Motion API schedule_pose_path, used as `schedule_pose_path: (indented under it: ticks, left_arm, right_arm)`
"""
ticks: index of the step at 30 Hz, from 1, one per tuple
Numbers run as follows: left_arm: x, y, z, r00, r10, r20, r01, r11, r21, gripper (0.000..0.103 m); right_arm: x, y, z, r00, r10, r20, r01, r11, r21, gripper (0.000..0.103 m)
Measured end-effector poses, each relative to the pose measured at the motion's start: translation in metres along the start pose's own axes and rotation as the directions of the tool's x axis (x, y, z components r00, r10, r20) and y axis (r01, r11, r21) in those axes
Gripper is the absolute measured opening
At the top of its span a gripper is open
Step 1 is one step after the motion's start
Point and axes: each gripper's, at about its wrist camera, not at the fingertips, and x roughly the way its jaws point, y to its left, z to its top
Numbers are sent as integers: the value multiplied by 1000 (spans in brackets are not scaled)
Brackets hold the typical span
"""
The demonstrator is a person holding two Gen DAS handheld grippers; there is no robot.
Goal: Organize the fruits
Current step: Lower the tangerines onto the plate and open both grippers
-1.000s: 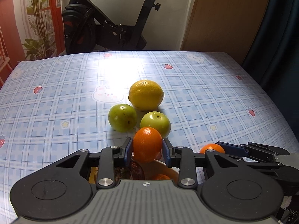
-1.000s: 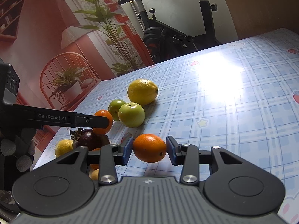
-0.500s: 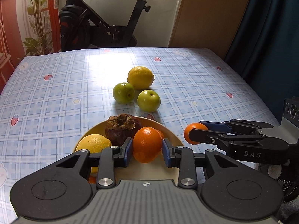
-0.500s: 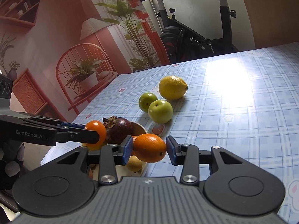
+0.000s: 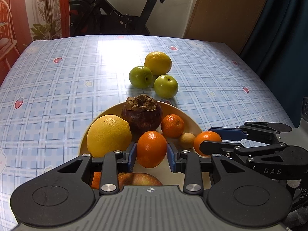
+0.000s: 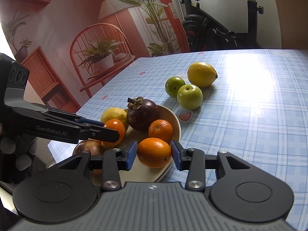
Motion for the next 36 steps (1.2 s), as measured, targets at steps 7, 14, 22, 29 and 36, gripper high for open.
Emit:
schedule_pose_path:
  ticks: [7,14,22,29,36]
  left_arm:
    - [3,10,-1,1000,5,-14,-5,1000,-21,36]
    - [5,9,0,1000,6,-19,-6,1000,-20,36]
    - [1,10,2,1000,11,3,-11,1000,-28,36]
    - [-5,10,5,999,7,32,-5,999,-35,36]
    - [-19,10,12,995,35,92,-33,999,-22,36]
  right_arm:
    - [7,2,-2,1000,13,-27,-13,1000,-11,42]
    - [8,3,-3,999,11,-33,-12,1000,-19,43]
    - [6,2,-2,1000,5,-21,-6,1000,-15,43]
    - [1,-2,0,1000,-17,1,17,1000,-12,44]
    - [-6,-9,8,998,-51,34,51,999,-13,44]
